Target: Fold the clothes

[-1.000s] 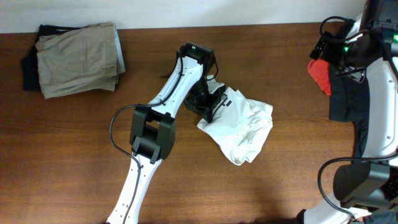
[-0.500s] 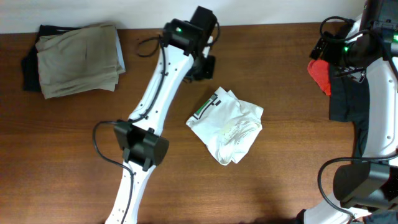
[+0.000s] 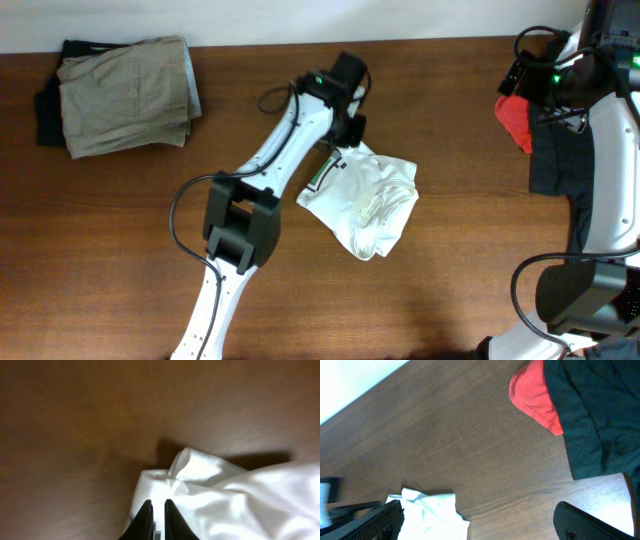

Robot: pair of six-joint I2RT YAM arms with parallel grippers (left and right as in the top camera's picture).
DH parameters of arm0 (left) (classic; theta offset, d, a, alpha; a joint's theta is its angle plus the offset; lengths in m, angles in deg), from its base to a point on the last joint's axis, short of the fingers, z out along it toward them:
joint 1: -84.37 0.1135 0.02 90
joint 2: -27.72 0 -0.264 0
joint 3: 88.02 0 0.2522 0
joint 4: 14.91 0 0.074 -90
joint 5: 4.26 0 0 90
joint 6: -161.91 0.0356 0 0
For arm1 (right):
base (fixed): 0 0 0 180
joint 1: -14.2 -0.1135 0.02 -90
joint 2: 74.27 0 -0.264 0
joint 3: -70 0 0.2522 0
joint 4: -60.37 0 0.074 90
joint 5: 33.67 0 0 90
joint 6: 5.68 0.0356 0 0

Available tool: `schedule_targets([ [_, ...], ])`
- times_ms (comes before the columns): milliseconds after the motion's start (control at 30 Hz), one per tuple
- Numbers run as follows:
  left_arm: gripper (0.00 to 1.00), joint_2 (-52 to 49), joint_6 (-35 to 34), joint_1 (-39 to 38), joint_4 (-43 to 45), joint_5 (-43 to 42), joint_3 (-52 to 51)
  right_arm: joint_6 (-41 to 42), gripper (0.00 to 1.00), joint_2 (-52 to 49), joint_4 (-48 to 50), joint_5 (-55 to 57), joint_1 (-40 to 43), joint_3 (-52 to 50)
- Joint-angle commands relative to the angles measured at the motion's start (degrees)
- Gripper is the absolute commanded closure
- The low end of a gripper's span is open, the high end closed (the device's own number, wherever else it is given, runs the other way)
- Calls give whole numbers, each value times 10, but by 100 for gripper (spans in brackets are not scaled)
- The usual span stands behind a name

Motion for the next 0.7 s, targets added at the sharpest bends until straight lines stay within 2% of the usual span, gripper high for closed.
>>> schedule_targets([
  [0, 84, 61, 9, 0, -92, 7, 132, -2, 1, 6, -1, 3, 3, 8],
  [67, 84, 57, 9, -17, -156, -75, 129, -2, 1, 6, -1, 3, 3, 8],
  [133, 85, 53, 9, -45, -145, -110, 65, -2, 1, 6, -1, 3, 3, 8],
  [233, 85, 53, -21, -89, -41, -111, -61, -2, 1, 6, -1, 3, 3, 8],
  [367, 85, 53, -24, -122, 104, -171, -184, -2, 1, 6, -1, 3, 3, 8],
  [500, 85, 53, -23, -145, 150, -195, -188, -2, 1, 6, -1, 3, 3, 8],
  [567, 85, 62, -16, -135, 112, -203, -127, -2, 1, 6, -1, 3, 3, 8],
  [600, 81, 71, 14, -125, 75, -203, -80, -2, 2, 6, -1, 3, 3, 8],
  [633, 65, 86, 57, -110, 25, -201, -22, -2, 1, 6, -1, 3, 3, 8],
  [667, 30, 102, 89, -78, -45, -195, 59, -2, 1, 6, -1, 3, 3, 8],
])
